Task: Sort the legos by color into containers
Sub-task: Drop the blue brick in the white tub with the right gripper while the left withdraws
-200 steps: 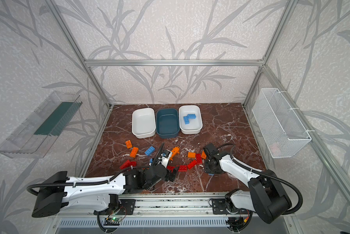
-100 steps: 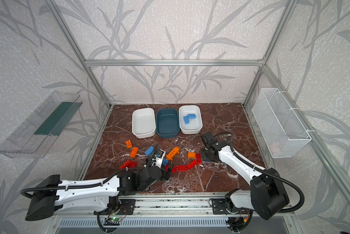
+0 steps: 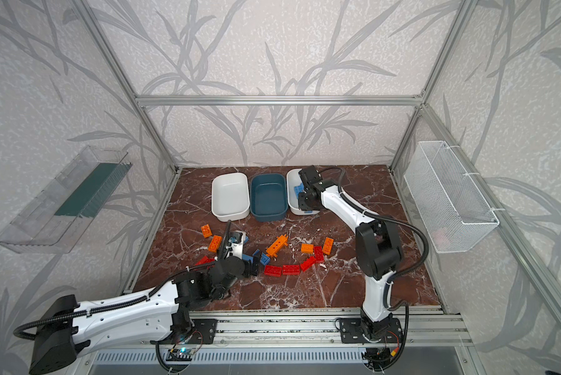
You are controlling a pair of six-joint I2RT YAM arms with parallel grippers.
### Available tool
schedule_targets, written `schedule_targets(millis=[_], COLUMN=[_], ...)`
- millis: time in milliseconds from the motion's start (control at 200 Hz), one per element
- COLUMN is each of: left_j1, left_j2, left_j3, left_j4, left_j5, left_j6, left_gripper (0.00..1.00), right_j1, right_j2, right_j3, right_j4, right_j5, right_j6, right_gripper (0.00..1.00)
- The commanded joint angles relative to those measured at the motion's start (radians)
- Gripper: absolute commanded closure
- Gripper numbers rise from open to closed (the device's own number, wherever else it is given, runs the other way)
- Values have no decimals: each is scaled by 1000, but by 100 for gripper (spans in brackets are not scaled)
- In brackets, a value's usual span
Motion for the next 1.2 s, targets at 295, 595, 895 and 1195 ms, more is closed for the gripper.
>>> schedule_targets(millis=[295, 595, 895, 1195], left_j1=[231, 262, 270, 388], left_j2=[67, 46, 26, 261], left_j3=[28, 46, 42, 116], left_j4=[33, -20, -58, -50], left_j5=[189, 203, 176, 227], left_j6=[97, 75, 46, -3], left_gripper=[1, 1, 1, 1], right_j1=[-85, -79, 7, 11], right_j2=[465, 551, 167, -285], right_j3=[630, 847, 360, -164], right_j4=[-258, -368, -230, -67], right_j5=[-48, -41, 23, -135], right_j6=[-4, -12, -73, -76], right_gripper=[69, 33, 1, 1])
